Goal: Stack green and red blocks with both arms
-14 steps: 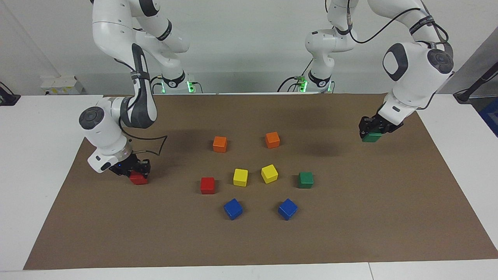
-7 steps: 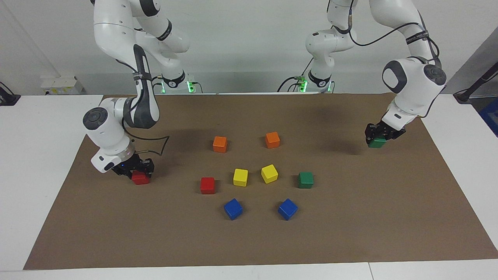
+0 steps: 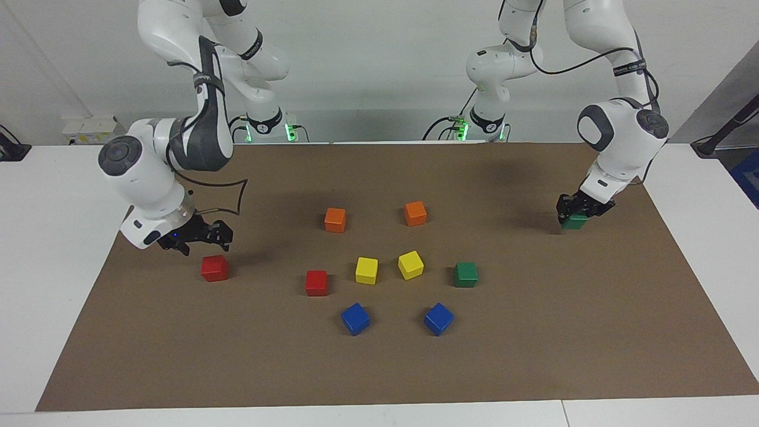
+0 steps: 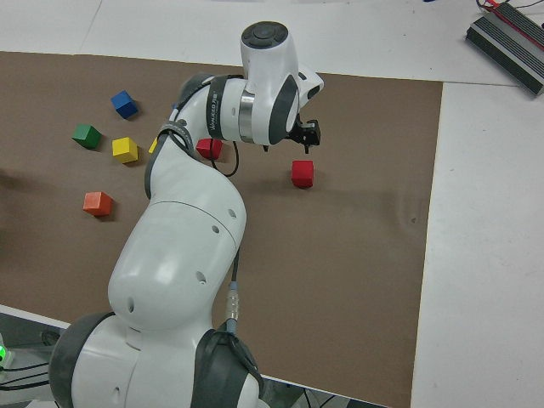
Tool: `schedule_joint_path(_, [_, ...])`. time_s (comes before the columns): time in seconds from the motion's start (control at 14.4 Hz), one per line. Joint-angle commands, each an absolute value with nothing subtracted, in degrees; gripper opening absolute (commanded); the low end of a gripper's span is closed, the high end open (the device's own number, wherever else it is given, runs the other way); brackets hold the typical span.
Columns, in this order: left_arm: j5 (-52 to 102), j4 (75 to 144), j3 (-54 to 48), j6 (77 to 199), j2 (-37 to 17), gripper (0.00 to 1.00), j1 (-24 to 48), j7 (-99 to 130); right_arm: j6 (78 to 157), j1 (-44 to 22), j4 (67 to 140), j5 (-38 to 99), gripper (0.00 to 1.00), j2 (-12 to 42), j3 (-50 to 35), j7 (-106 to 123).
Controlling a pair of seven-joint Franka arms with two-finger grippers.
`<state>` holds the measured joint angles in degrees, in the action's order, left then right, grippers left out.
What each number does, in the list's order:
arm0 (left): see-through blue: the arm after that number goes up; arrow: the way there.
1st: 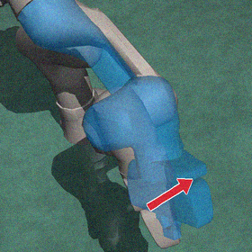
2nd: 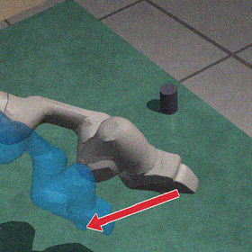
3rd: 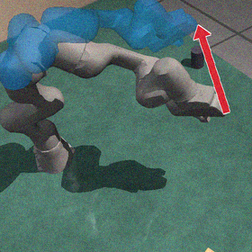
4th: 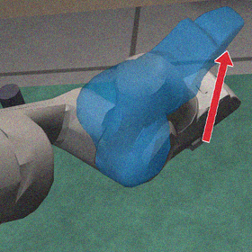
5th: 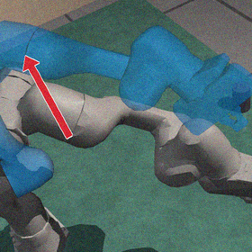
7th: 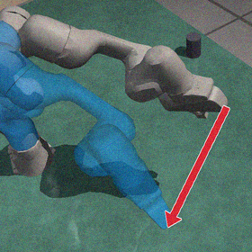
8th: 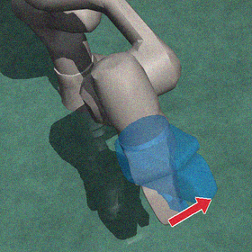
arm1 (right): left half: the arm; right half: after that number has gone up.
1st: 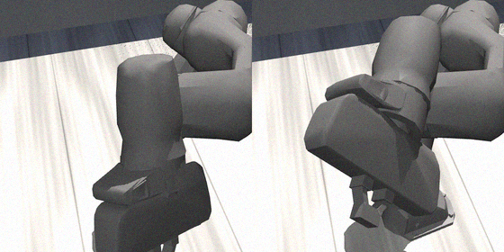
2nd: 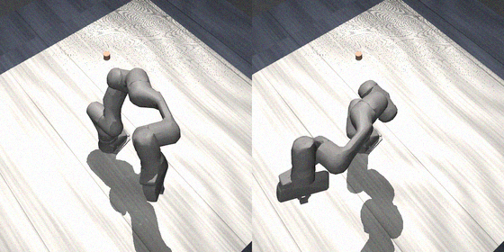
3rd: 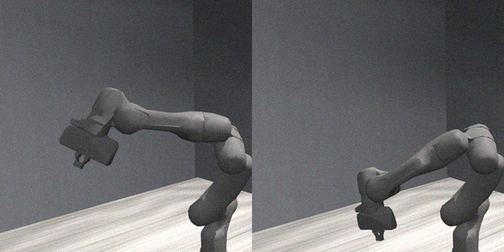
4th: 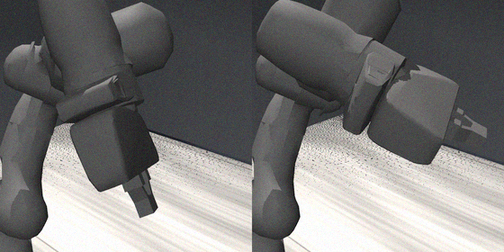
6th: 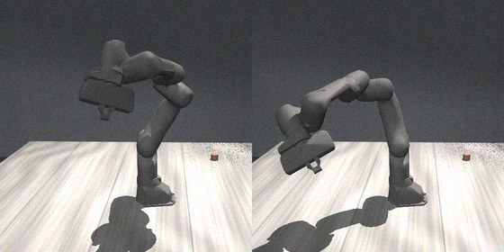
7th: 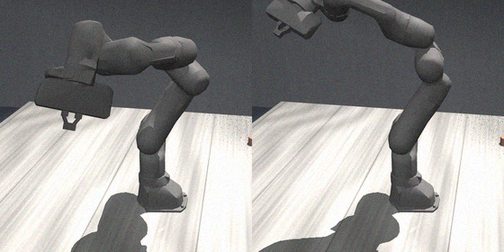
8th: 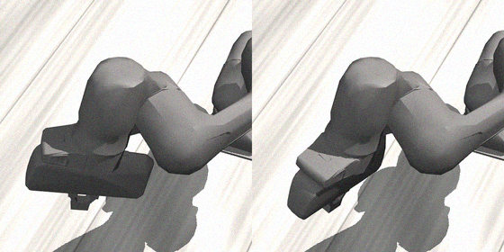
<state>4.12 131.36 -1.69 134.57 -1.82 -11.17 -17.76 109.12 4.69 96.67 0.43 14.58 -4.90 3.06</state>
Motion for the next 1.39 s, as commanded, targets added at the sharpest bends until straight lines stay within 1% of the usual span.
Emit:
schedule_joint_path(0.0, [5.2, 132.7, -2.1, 137.3, -2.0, 0.0, -12.9, -20.6, 102.9, -2.0, 84.6, -0.3, 1.0, 19.7, -5.1, -7.3])
schedule_joint_path(0.07, [5.2, 133.0, -2.1, 137.5, -2.0, 0.0, -13.5, -20.5, 103.4, -4.7, 83.4, -1.0, 1.0, 20.6, -5.1, -10.9])
schedule_joint_path(0.21, [5.2, 133.6, -2.1, 138.1, -2.5, 0.0, -14.1, -20.0, 107.1, -9.8, 83.2, -4.7, 1.0, 21.9, -5.1, -16.5])
schedule_joint_path(0.42, [5.2, 135.4, -2.1, 140.4, -2.5, 0.0, -14.2, -18.5, 110.6, -11.7, 81.7, -4.8, 1.0, 25.4, -5.2, -21.7])
schedule_joint_path(0.62, [5.2, 135.8, -2.1, 141.5, -2.9, 0.0, -14.2, -18.5, 116.3, -12.8, 81.7, -4.7, 1.0, 29.0, -5.2, -24.9])
schedule_joint_path(0.76, [5.2, 135.9, -2.1, 141.9, -3.2, 0.0, -14.2, -18.7, 120.6, -12.7, 81.9, -4.2, 1.0, 30.1, -5.2, -25.4])
schedule_joint_path(0.9, [5.1, 135.9, -2.0, 142.4, -3.2, 0.0, -14.2, -19.2, 121.9, -12.8, 82.9, -4.1, 1.0, 30.4, -5.3, -26.9])
schedule_joint_path(0.97, [4.9, 136.0, -2.0, 142.5, -3.2, 0.18, -14.3, -20.0, 121.9, -13.0, 83.0, -4.0, 1.0, 30.4, -5.4, -28.3])
schedule_joint_path(1.04, [4.9, 136.1, -2.0, 142.7, -3.2, 0.62, -14.7, -20.8, 122.1, -14.0, 83.1, -3.3, 1.0, 30.4, -5.3, -29.3])
schedule_joint_path(1.11, [4.9, 136.4, -2.0, 143.3, -3.2, 1.0, -14.9, -21.2, 122.5, -14.5, 83.7, -3.3, 1.0, 30.4, -5.3, -29.8])
schedule_joint_path(1.32, [4.9, 136.2, -2.1, 143.4, -3.2, 1.0, -15.5, -21.2, 128.2, -13.8, 89.8, -3.5, 1.0, 29.7, -5.3, -27.2])
